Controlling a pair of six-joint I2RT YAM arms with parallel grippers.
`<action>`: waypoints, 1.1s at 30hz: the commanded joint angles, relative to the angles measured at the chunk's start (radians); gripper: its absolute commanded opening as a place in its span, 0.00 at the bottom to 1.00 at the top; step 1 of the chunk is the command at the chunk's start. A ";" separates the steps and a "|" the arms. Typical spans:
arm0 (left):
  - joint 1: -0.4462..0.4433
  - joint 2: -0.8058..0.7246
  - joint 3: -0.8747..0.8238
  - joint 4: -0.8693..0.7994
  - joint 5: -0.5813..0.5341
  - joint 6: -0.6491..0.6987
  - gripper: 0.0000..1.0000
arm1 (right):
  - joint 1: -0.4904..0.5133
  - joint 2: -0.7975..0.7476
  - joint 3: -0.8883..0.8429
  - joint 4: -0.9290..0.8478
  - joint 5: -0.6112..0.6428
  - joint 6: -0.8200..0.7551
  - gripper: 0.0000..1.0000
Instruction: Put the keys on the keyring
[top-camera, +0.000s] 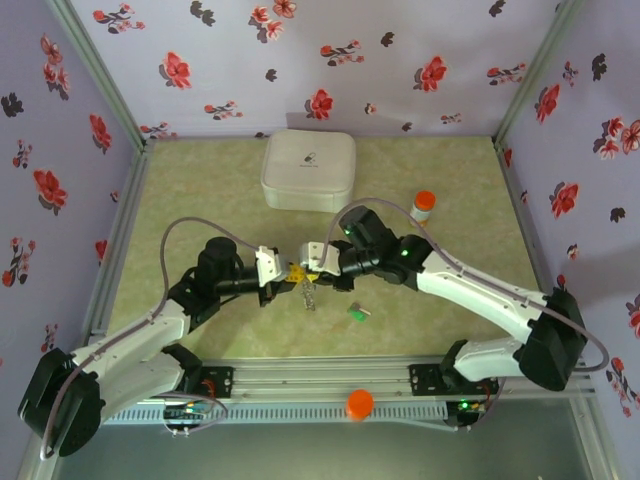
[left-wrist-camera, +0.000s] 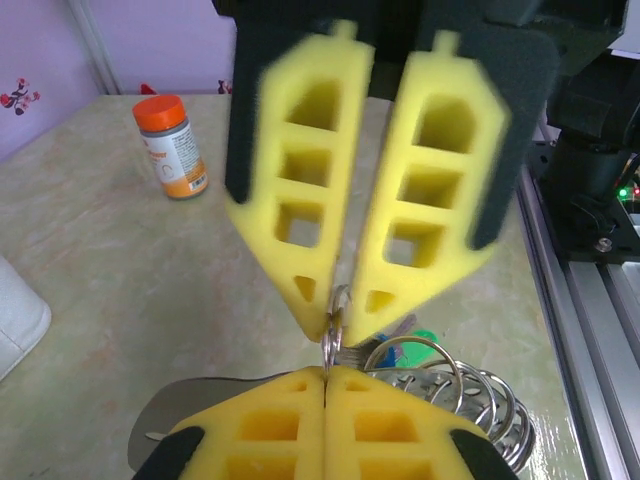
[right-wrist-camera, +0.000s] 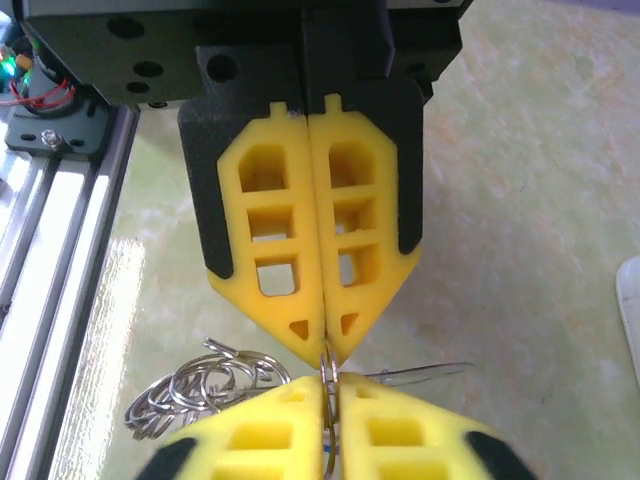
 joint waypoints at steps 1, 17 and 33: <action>-0.002 -0.006 -0.018 0.126 -0.002 -0.019 0.00 | -0.059 -0.085 -0.094 0.237 -0.179 0.158 0.34; -0.001 -0.003 -0.097 0.347 0.019 -0.119 0.00 | -0.088 -0.086 -0.186 0.325 -0.112 0.231 0.33; -0.002 0.008 -0.110 0.387 0.030 -0.138 0.00 | -0.090 -0.033 -0.161 0.303 -0.189 0.250 0.13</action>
